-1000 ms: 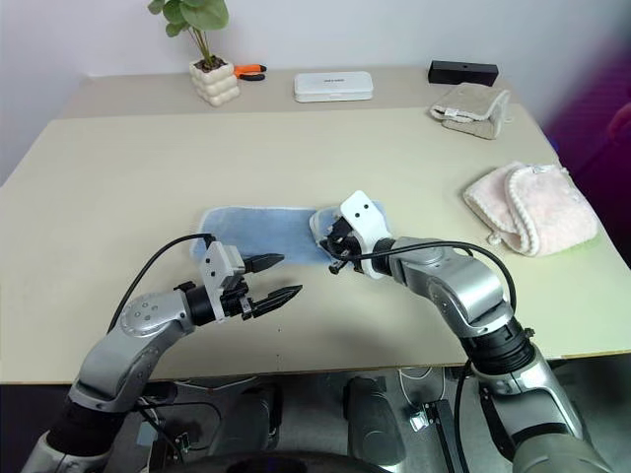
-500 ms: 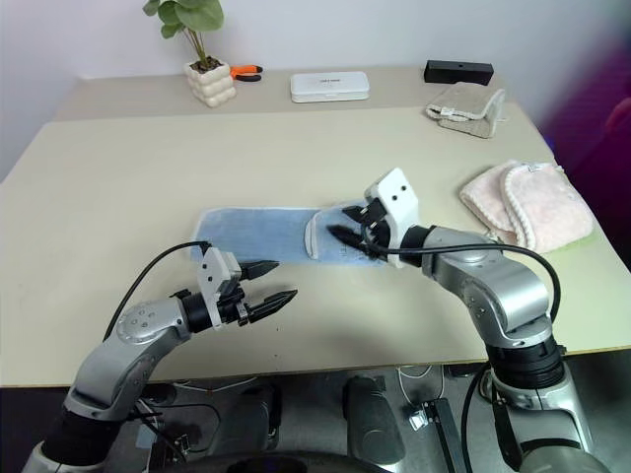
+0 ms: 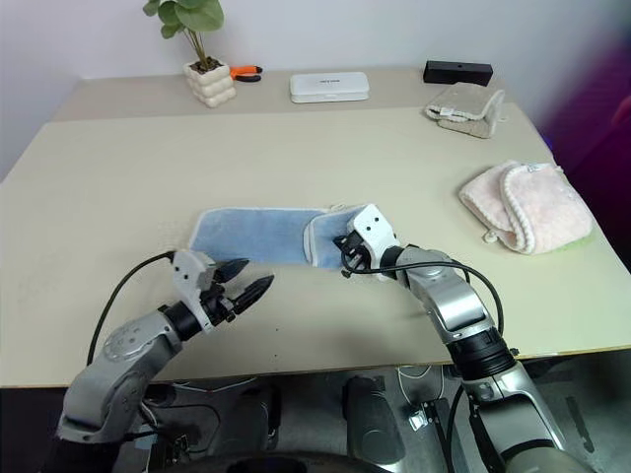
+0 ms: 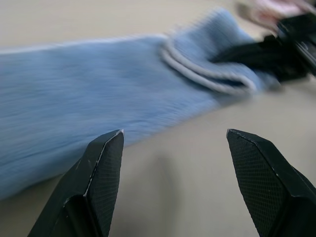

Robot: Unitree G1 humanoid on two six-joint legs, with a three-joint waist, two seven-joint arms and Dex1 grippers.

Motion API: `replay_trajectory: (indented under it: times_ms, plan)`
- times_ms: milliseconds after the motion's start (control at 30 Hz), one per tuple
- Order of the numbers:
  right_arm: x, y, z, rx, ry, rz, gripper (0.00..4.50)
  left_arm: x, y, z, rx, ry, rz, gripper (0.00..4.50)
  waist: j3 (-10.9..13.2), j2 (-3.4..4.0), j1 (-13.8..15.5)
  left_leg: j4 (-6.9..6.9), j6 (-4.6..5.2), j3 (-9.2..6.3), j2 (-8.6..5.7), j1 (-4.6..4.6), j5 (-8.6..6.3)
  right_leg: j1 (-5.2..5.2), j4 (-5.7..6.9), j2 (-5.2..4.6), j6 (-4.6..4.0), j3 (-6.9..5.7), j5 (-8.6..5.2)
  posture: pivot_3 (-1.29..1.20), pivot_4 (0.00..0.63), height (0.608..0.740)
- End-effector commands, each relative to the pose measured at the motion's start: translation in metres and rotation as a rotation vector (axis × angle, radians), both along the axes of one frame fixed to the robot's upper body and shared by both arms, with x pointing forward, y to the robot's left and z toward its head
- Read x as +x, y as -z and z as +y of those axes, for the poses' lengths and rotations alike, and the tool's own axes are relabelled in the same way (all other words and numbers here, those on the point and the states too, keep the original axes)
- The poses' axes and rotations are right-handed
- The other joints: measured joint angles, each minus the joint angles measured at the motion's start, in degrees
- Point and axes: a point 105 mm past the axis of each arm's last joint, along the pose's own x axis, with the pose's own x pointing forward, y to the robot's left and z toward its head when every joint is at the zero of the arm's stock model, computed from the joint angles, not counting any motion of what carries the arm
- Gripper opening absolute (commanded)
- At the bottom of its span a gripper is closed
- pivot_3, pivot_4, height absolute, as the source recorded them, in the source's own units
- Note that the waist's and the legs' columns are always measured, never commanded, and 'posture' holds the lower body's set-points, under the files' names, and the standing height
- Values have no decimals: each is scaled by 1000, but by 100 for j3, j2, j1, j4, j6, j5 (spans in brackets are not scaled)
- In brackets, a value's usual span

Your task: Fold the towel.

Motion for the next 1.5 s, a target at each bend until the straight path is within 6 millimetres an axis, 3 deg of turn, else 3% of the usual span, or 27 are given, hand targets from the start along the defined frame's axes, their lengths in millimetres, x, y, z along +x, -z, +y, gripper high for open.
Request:
replay_trajectory:
  times_ms: [33, 100, 167, 233, 300, 333, 467, 633, 733, 933, 967, 1000, 1100, 1233, 1300, 1400, 1500]
  plan:
    - [8, -52, 2, 62, -36, -136, 556, -4, -11, 14, -104, -91, 28, 3417, 1, 0, -5, 1, 0, 0, 0, 0, 0, 0, 0, 0, 0, 0, 0, 0, 150, 737]
    - [6, -73, 5, 90, -77, -180, 1250, -7, -9, 19, -159, -132, 77, 3417, 2, 0, 2, 3, 0, 1, -1, -2, 0, 0, -1, -1, 0, 1, 0, 0, 150, 737]
    - [0, -90, 10, 103, -133, -221, 2284, -9, -5, 25, -201, -181, 125, 3947, 2, 0, 4, 1, 0, -3, 0, -2, 0, 0, -1, 1, 0, -3, 0, 0, 150, 737]
    - [-15, -110, 22, 106, -247, -269, 3279, -9, -3, 32, -363, -276, 197, 4500, 2, 0, 14, 1, 0, -6, 0, -2, 0, 2, -2, 0, 0, -5, 0, 0, 150, 737]
    - [-27, -115, 31, 86, -324, -293, 4277, -3, 0, 39, -486, -371, 258, 4500, 2, -4, 28, 3, 0, -10, -1, -4, 0, 6, -5, -3, 1, -9, 0, 0, 150, 737]
    - [-31, -114, 33, 81, -340, -294, 4403, 1, 2, 42, -509, -405, 283, 4500, 2, -4, 42, 4, 0, -13, -1, -2, 0, 10, -5, -3, 1, -12, 0, 0, 150, 737]
    - [-46, -102, 42, 61, -407, -268, 4403, 21, 7, 50, -611, -505, 373, 4500, 0, -7, 70, 10, -1, -23, -4, 10, 0, 27, -5, -2, 0, -19, 0, 0, 150, 737]
    - [-59, -82, 47, 24, -435, -236, 4403, 43, 4, 42, -686, -511, 434, 4500, -1, -6, 140, 10, -2, -23, -7, 18, 0, 35, -6, -3, -1, -18, 0, 0, 150, 737]
    - [-62, -74, 49, 11, -430, -222, 4500, 54, 1, 38, -708, -507, 446, 3614, -2, -6, 165, 11, -4, -23, -9, 19, 2, 36, -6, -3, -1, -18, 0, 0, 150, 737]
    - [-65, -69, 47, 5, -403, -211, 4500, 60, -9, 43, -766, -513, 417, 604, -1, -9, 180, 10, -7, -24, -12, 13, 3, 36, -16, -8, -1, -19, 0, 0, 150, 737]
    - [-65, -69, 47, 5, -400, -209, 4500, 61, -12, 46, -774, -518, 398, 167, 0, -10, 177, 9, -7, -24, -12, 11, 3, 35, -16, -7, -1, -19, 0, 0, 150, 737]
    - [-66, -68, 46, 4, -397, -208, 4500, 61, -16, 49, -778, -524, 370, 39, 0, -10, 178, 9, -7, -24, -12, 11, 3, 34, -16, -8, -1, -19, 0, 0, 150, 737]
    - [-67, -67, 45, 1, -388, -206, 4500, 62, -32, 65, -789, -544, 260, 39, 0, -10, 163, 6, -8, -25, -12, 11, 4, 33, -16, -6, -3, -19, -1, 0, 150, 737]
    - [-66, -67, 40, -6, -370, -205, 4500, 46, -72, 125, -746, -623, -4, 39, 2, -13, 124, 0, -9, -25, -10, 10, 5, 24, -16, -3, -5, -18, -1, 0, 150, 737]
    - [-65, -67, 39, -8, -365, -203, 4500, 37, -89, 146, -710, -630, -87, 39, 2, -13, 122, -5, -10, -25, -9, 10, 5, 21, -15, -2, -10, -18, -4, 0, 150, 737]
    - [-62, -65, 38, -16, -365, -199, 4500, 29, -108, 152, -590, -564, -162, 39, 2, -15, 165, -4, -10, -23, -10, 8, 5, 21, -20, -5, -17, -18, -9, 0, 150, 737]
    - [-59, -63, 38, -23, -365, -198, 4500, 26, -121, 130, -438, -415, -192, 39, 3, -19, 202, -3, -12, -27, -13, -1, 6, 33, -44, -7, -22, -21, -11, 0, 150, 737]
